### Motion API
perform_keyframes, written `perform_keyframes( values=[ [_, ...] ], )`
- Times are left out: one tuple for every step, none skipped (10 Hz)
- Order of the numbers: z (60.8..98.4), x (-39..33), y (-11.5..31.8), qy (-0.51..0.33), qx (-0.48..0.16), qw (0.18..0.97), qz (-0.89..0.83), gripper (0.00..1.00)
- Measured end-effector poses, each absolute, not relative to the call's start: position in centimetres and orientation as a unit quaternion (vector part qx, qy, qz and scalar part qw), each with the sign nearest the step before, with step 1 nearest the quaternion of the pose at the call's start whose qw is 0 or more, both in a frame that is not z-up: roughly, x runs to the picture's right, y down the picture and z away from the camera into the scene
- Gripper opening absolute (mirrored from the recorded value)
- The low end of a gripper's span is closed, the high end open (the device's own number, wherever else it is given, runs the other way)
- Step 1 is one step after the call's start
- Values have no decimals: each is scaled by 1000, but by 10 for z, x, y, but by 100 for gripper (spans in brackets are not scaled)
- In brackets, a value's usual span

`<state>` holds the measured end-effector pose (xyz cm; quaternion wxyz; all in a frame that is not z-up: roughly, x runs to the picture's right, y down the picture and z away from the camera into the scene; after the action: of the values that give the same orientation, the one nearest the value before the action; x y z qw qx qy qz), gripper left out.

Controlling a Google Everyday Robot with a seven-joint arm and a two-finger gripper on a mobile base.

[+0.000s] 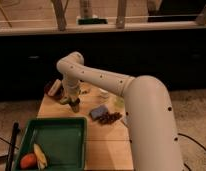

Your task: Place pepper in metal cup

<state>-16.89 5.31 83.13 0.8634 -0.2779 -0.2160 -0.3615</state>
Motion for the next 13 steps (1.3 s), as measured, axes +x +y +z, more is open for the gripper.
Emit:
perform_keyframes(
  values=[
    [833,-167,53,-213,-280,864,-360,43],
    [835,-165,53,-211,-282,865,-358,55],
    [836,-165,53,-210,-284,864,-358,64],
    [837,-167,53,-209,-285,864,-358,73],
    [838,-167,53,-210,-286,865,-356,79],
    [840,-165,51,-209,-286,866,-353,80],
    [840,-165,50,-209,-285,867,-351,80],
    [841,-165,50,-209,-285,868,-349,80],
    [841,-166,49,-209,-284,869,-348,80],
    [841,-166,48,-209,-283,869,-347,80],
    [841,-166,47,-209,-282,870,-347,80],
    [840,-166,45,-209,-281,870,-346,80],
    [840,-165,45,-209,-281,871,-345,80]
  ],
)
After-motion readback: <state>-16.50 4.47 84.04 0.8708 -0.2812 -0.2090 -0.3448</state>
